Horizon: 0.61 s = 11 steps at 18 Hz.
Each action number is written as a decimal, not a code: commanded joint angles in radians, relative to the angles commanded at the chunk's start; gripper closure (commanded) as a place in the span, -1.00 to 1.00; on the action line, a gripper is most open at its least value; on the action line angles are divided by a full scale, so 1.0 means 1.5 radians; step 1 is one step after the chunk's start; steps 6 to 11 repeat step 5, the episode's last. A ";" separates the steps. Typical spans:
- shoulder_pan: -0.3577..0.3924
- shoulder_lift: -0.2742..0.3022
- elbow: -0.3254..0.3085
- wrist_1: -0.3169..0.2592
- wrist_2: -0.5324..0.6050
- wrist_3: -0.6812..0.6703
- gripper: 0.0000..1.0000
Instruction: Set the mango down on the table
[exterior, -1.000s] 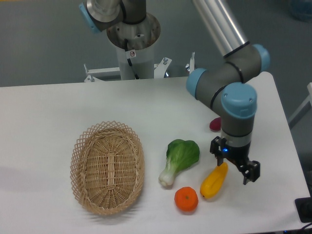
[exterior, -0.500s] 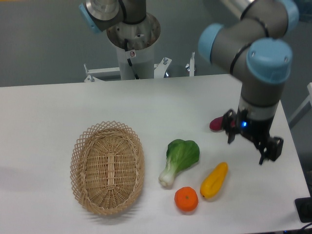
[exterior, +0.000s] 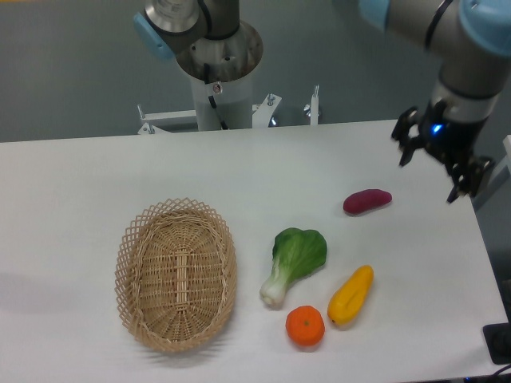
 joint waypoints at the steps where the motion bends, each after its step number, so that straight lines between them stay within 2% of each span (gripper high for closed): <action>1: 0.004 0.003 0.000 0.000 -0.007 0.009 -1.00; 11: 0.013 0.007 0.001 0.001 -0.011 0.012 -1.00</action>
